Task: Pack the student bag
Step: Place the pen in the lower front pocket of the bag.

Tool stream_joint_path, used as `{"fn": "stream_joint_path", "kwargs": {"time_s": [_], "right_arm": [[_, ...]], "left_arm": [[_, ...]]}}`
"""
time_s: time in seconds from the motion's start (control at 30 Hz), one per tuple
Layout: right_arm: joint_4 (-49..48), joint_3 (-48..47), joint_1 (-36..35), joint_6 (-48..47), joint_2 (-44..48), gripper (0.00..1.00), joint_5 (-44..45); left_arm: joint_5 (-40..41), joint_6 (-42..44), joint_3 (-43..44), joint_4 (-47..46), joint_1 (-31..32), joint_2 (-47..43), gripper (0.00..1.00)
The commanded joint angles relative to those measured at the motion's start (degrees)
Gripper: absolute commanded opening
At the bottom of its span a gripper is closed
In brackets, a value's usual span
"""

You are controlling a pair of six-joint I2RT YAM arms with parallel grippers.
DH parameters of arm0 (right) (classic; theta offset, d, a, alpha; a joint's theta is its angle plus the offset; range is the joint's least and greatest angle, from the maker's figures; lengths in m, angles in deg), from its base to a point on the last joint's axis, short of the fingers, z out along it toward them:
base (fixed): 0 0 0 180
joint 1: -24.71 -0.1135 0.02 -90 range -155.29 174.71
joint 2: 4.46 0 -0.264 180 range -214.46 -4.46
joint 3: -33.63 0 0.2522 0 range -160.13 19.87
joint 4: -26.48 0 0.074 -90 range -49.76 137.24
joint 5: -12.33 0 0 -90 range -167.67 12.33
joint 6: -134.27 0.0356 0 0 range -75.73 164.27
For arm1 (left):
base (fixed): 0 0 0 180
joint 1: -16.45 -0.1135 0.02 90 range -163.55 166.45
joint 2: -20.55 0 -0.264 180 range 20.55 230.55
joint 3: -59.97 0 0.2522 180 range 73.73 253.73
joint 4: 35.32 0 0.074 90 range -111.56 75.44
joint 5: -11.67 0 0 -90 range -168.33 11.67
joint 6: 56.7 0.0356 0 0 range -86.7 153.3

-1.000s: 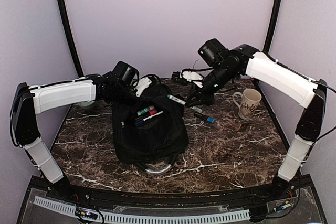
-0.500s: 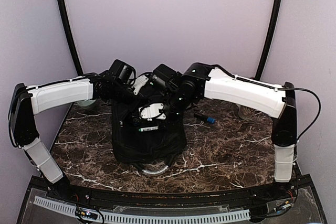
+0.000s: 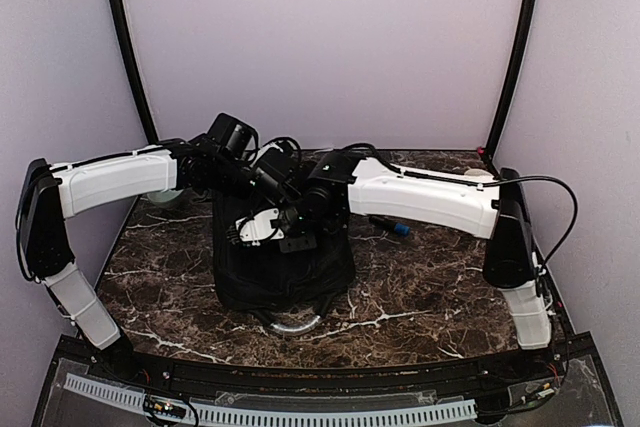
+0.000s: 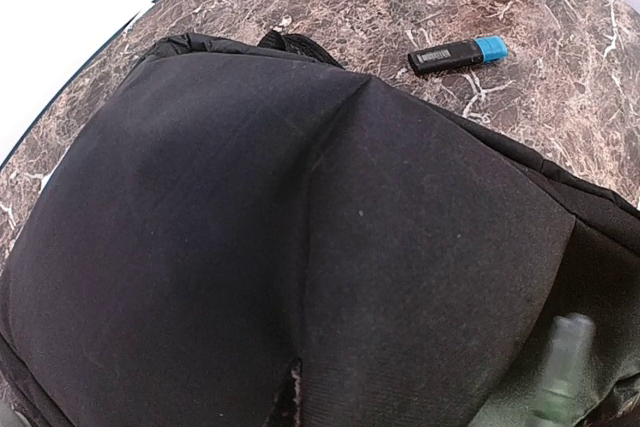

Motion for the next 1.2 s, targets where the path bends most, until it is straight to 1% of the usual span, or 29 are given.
{"fn": "stream_joint_path", "kwargs": {"time_s": [0.0,0.1,0.33,0.57,0.73,0.8,0.87,0.93,1.17], "right_arm": [[-7.13,-0.28,0.09,-1.6,-2.74,0.0,8.22],[-9.19,-0.69,0.39,-1.96,-4.84,0.0,12.36],[-11.31,0.14,0.9,-2.94,-7.76,0.0,16.96],[-11.97,1.48,0.95,-3.91,-9.39,0.0,15.21],[-14.35,2.94,1.04,-5.39,-10.67,0.0,15.49],[-18.59,4.38,1.09,-6.03,-11.03,0.01,17.39],[-24.79,6.64,1.25,-7.38,-11.05,0.07,20.44],[-31.0,8.96,1.51,-9.21,-10.94,0.09,23.05],[-49.59,12.58,2.86,-15.01,-12.03,0.07,32.06]], "left_arm": [[-4.45,-1.37,0.75,-5.09,0.13,-6.7,0.0],[-4.26,-1.28,0.72,-5.06,0.18,-7.03,0.0],[-4.23,-1.2,0.74,-5.06,0.19,-7.53,0.0],[-4.37,-1.2,0.7,-5.08,0.19,-7.55,0.0],[-4.71,-1.28,0.82,-5.1,0.19,-7.62,0.0],[-4.82,-1.28,0.83,-5.01,0.18,-7.7,0.0],[-4.81,-1.28,0.8,-5.01,0.19,-7.71,0.0],[-4.87,-1.28,0.8,-4.92,0.17,-7.71,0.0],[-5.32,-1.37,0.85,-4.92,0.19,-7.96,0.0]]}}
